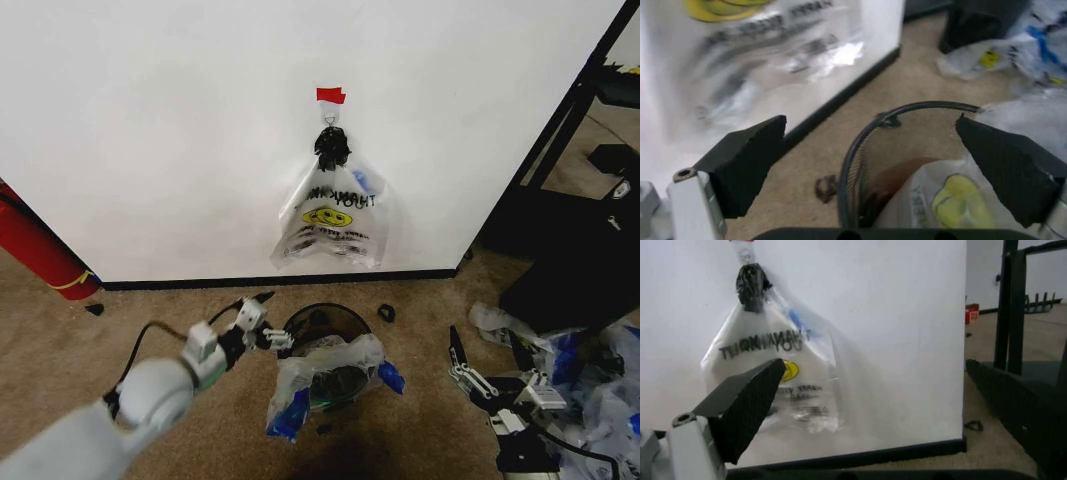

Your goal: Pick up the garbage bag from the wall and place it over the trash bin.

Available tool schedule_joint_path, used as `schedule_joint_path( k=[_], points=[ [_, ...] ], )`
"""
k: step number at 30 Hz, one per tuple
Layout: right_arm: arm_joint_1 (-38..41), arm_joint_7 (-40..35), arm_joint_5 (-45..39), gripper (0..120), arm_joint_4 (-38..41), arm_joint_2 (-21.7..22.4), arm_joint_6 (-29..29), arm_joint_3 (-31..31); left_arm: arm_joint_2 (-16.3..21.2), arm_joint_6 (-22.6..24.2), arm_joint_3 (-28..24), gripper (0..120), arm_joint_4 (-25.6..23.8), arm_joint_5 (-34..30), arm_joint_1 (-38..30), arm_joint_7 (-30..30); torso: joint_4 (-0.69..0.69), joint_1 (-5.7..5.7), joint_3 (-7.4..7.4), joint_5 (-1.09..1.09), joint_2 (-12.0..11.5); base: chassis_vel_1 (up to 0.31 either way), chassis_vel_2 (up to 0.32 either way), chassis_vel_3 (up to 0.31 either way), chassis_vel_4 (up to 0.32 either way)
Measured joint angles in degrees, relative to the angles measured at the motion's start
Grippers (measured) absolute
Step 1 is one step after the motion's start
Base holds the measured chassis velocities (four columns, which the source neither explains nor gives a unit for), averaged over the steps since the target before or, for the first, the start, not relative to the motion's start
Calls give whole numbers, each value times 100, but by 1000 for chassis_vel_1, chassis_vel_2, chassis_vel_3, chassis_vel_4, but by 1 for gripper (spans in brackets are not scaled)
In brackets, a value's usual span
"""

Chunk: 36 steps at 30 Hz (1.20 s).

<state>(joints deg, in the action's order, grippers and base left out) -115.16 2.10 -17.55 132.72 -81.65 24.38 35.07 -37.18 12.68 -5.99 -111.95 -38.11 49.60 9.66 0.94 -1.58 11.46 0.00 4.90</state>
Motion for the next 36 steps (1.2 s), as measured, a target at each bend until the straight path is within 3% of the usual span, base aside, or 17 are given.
schedule_joint_path(
  k=[7, 11, 18, 22, 28, 31, 36],
  points=[
    [-135, -7, 3, 100, -17, -53, 167, 127, -284, 164, -1017, 99, 854, -7, -1088, 535, 0, 0, 0, 1, 1, 0, 0, 0, 0],
    [-216, -14, -11, 100, -60, -53, 288, 230, -474, 544, -1476, 99, 1344, -89, -1571, 944, 0, 0, 0, 2, 1, 0, 0, 0, 0],
    [-226, -47, -31, 100, -183, -56, 392, 254, -769, 548, -1784, 96, 2068, 113, -1967, 1106, 0, 0, 0, 1, 0, 0, 0, 0, 0],
    [-226, -47, -31, 100, -265, -56, 455, 253, -849, 559, -1865, 95, 2199, 130, -2058, 1110, 0, 0, 0, 0, 0, 0, 0, 0, 0],
    [-214, -122, -47, 100, -287, -83, 471, 176, -955, 720, -2030, 80, 2332, -330, -2263, 1016, 0, 0, 0, 0, 1, 0, 0, 0, 0],
    [-199, -128, -50, 100, -287, -104, 471, 170, -994, 859, -2111, 65, 2429, -665, -2429, 1013, 0, 0, 0, 0, 0, 0, 0, 0, 0],
    [-196, -130, -59, 100, -271, -103, 471, 173, -964, 852, -2196, 48, 2464, -669, -2531, 1163, 0, 0, 0, 1, 0, 0, 0, 0, 0]
  ],
)
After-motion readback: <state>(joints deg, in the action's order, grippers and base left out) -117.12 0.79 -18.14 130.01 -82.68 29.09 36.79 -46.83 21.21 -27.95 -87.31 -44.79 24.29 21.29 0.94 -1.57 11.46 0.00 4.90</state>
